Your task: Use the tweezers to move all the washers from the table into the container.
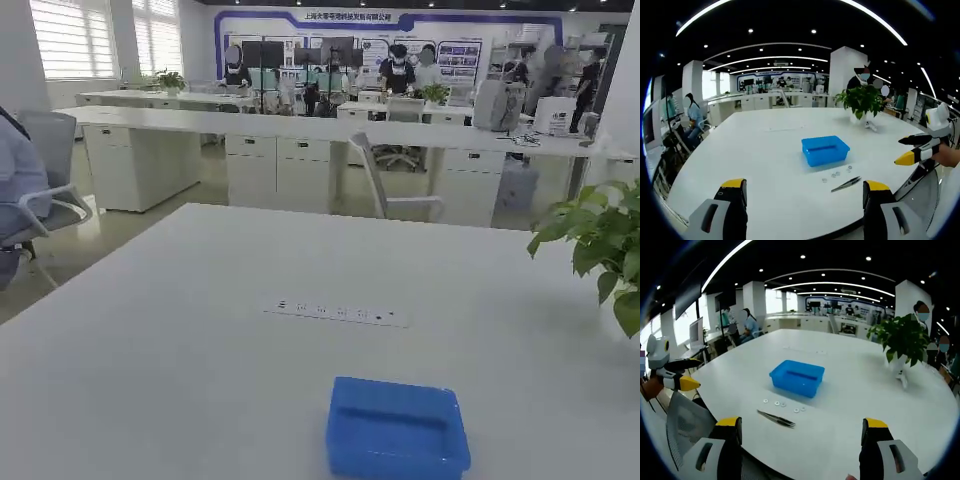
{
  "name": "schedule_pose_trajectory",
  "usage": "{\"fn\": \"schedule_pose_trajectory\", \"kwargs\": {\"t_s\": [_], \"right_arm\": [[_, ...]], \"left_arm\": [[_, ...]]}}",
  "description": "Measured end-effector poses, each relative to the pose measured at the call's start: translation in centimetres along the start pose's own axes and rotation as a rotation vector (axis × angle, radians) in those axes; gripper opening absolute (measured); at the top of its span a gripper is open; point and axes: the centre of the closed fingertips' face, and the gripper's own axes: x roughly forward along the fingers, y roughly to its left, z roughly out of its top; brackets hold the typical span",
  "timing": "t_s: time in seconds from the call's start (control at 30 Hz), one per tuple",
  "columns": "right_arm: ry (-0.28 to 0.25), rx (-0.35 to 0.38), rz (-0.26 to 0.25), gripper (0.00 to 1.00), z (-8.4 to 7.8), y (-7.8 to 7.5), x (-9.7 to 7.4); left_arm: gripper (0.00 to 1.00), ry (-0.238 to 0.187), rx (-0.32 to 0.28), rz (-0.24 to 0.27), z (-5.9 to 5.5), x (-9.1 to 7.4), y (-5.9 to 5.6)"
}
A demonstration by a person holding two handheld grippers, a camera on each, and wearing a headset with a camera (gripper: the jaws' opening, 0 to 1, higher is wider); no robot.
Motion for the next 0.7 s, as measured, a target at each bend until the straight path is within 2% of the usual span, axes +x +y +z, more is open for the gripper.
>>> {"fn": "schedule_pose_trajectory", "kwargs": {"t_s": [0.27, 0.47, 0.7], "right_arm": [[0.008, -0.015, 0.008, 0.99, 0.0, 0.3, 0.0], [0.011, -0.009, 0.014, 0.99, 0.0, 0.4, 0.1], [0.018, -0.015, 0.017, 0.99, -0.1, 0.4, 0.2]], "left_arm": [[0.99, 0.017, 0.031, -0.006, -0.2, 0.3, -0.1], [0.99, 0.011, 0.018, -0.008, -0.1, 0.5, 0.2], [0.99, 0.037, 0.027, -0.024, -0.5, 1.1, 0.2]]}}
